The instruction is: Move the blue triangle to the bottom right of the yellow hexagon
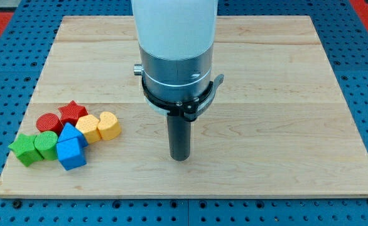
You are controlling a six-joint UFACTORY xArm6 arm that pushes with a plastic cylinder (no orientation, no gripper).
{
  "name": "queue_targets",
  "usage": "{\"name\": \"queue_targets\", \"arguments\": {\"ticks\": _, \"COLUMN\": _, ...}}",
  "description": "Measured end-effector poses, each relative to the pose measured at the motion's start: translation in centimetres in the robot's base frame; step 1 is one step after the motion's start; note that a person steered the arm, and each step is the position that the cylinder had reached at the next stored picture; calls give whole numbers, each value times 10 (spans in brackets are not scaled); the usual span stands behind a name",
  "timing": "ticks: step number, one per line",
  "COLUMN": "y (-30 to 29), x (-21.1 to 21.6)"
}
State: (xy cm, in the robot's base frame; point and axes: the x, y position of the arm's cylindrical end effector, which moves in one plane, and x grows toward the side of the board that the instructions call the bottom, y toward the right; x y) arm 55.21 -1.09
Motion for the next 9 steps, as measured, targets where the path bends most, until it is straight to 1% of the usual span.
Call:
{"name": "queue_targets", "arguments": {"ticks": 4, "y": -3, "x": 0}}
{"name": "queue_targets", "arguments": {"ticks": 5, "y": -3, "x": 17}}
{"name": "queue_targets", "arguments": {"ticks": 6, "y": -39, "x": 55}}
{"name": "queue_targets", "arguments": {"ticks": 7, "y": -102, "x": 66}}
{"name": "queue_targets", "arguments": {"ticks": 8, "y": -170, "x": 66}}
{"name": "queue_targets", "arguments": {"ticks": 9, "y": -222, "x": 65}}
